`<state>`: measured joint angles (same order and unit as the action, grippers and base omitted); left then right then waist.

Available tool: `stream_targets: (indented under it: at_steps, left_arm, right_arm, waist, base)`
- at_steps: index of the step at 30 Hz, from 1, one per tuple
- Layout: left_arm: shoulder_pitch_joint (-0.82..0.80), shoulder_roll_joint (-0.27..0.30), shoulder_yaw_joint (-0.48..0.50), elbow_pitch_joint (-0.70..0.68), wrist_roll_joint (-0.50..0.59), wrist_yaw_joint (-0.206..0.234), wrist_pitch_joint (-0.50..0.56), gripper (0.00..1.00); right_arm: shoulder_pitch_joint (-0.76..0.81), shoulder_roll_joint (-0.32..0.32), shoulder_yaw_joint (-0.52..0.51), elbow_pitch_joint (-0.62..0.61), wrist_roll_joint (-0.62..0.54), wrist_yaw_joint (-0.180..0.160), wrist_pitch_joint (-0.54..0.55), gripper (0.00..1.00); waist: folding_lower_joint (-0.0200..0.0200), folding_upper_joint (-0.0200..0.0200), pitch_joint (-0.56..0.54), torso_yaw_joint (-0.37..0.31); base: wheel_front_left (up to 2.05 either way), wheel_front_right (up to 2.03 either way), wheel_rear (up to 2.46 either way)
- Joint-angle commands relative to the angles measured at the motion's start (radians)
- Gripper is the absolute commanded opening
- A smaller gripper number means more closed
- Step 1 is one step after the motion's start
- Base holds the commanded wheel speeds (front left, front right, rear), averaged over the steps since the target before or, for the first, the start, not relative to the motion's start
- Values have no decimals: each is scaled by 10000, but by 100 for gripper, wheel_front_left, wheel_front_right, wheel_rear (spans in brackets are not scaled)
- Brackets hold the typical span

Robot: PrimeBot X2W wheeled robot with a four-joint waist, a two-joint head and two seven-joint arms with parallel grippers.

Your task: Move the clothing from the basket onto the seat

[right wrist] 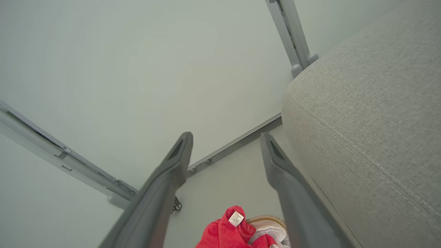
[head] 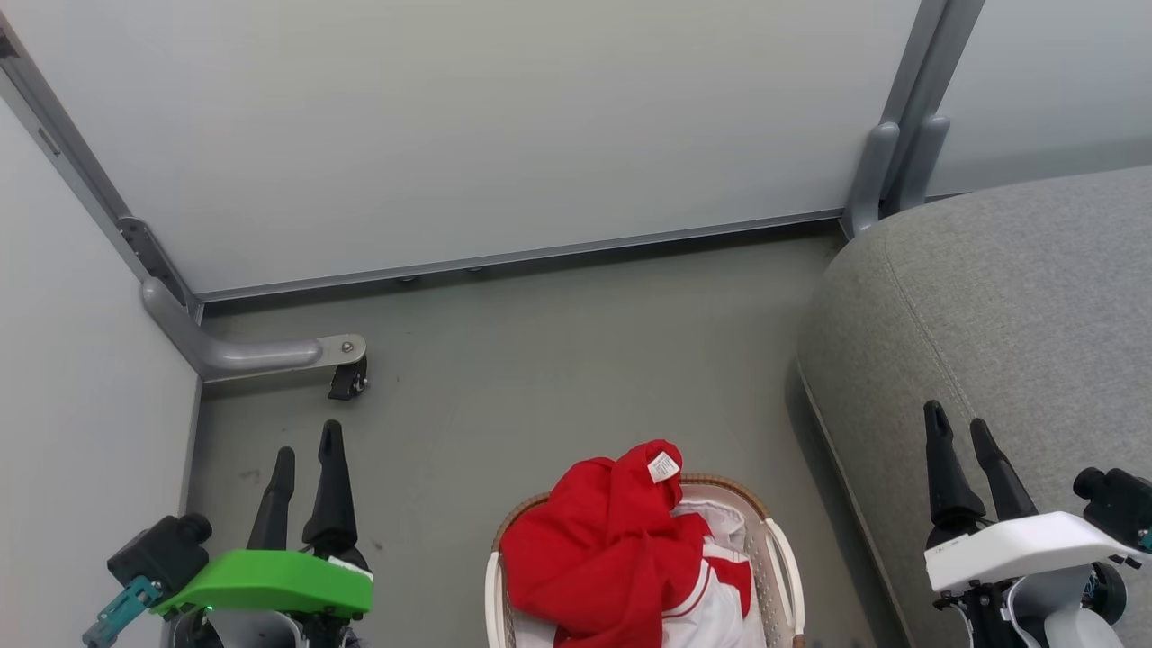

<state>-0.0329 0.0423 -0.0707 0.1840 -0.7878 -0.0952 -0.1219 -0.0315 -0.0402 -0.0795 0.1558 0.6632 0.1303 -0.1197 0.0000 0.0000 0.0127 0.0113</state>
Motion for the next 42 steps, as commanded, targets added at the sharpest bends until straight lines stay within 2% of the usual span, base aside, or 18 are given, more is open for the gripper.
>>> stream_targets:
  at_steps: [1,12,42]
  left_arm:
    - [29,67,-63,-58,364,56,-86,100]
    - [111,77,-317,193,1594,39,-376,100]
    - [127,95,-792,1144,3530,177,-1071,100]
  right_arm:
    - [12,-73,29,-134,-361,5,-113,100]
    - [47,-86,194,-68,-1567,5,-403,100]
    - [205,-113,347,135,-4456,5,-1096,100]
  waist:
    - [0,0,6,1]
    - [0,0,56,24]
    - [0,0,71,139]
  base:
    - [0,0,0]
    - [0,0,0]
    - [0,0,0]
